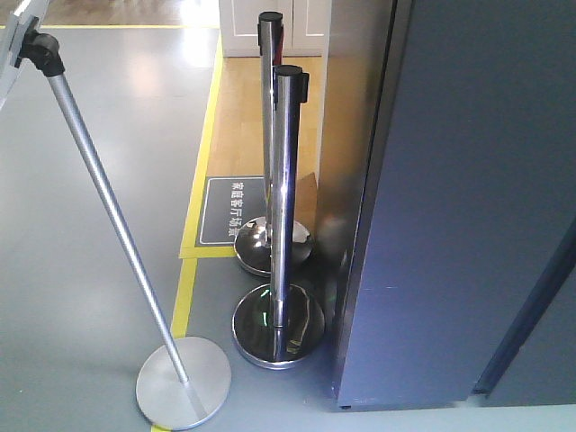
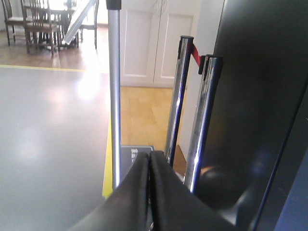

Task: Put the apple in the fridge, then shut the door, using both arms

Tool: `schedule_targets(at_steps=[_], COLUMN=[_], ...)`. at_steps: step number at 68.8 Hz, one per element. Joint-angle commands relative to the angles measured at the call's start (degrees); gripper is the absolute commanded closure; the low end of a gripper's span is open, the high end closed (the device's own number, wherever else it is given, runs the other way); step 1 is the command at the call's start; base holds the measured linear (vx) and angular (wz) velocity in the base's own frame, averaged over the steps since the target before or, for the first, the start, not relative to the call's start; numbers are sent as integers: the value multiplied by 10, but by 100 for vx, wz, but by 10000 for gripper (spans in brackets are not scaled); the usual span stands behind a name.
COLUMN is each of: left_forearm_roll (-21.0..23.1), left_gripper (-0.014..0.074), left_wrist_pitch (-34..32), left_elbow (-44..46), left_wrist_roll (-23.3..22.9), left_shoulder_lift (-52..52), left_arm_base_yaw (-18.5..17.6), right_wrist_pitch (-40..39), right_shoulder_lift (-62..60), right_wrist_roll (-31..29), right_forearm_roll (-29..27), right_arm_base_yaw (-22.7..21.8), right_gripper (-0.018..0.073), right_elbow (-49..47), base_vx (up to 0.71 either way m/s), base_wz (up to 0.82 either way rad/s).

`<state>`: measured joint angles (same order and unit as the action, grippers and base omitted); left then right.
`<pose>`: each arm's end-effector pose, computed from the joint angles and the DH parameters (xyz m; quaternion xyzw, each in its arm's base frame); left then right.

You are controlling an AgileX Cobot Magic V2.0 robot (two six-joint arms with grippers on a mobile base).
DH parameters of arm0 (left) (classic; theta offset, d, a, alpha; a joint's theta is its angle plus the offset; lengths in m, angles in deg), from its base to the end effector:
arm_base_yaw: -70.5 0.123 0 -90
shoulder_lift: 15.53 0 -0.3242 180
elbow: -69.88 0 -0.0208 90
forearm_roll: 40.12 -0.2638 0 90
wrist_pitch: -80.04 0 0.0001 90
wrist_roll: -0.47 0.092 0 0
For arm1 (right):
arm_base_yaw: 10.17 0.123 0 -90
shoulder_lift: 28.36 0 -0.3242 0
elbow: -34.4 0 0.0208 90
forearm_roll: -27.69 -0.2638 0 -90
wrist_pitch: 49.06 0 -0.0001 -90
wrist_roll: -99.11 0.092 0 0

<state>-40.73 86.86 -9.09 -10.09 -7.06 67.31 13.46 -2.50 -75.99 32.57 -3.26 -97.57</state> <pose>0.0336 -0.0018 0.1964 -0.0437 0.7316 -0.0774 0.6759 0.0199 -0.0046 0.2912 -0.0205 0.9275 -0.0040 0.3733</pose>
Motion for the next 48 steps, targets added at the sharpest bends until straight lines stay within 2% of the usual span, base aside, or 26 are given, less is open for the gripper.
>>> schedule_targets(at_steps=[1, 6, 11, 33, 48], left_forearm_roll=[2, 2, 6, 6, 6], left_gripper=[603, 603, 603, 603, 603], left_wrist_pitch=[-30, -30, -30, -74, -78], left_elbow=[4, 4, 4, 4, 4], left_wrist_roll=[22, 56, 69, 69, 69], left_shoulder_lift=[-30, -32, -33, -33, -33], left_arm_base_yaw=[12, 26, 33, 33, 33], right_wrist_pitch=[-27, -27, -27, -28, -27], right_shoulder_lift=[5, 5, 5, 5, 5], right_wrist_roll=[-3, -3, -3, -3, -3], right_forearm_roll=[5, 4, 5, 6, 6], right_arm_base_yaw=[-1, -1, -1, -1, -1], right_gripper=[562, 562, 562, 562, 562], right_elbow=[-13, -13, -13, -13, -13], base_vx=[0, 0, 0, 0, 0], base_wz=[0, 0, 0, 0, 0])
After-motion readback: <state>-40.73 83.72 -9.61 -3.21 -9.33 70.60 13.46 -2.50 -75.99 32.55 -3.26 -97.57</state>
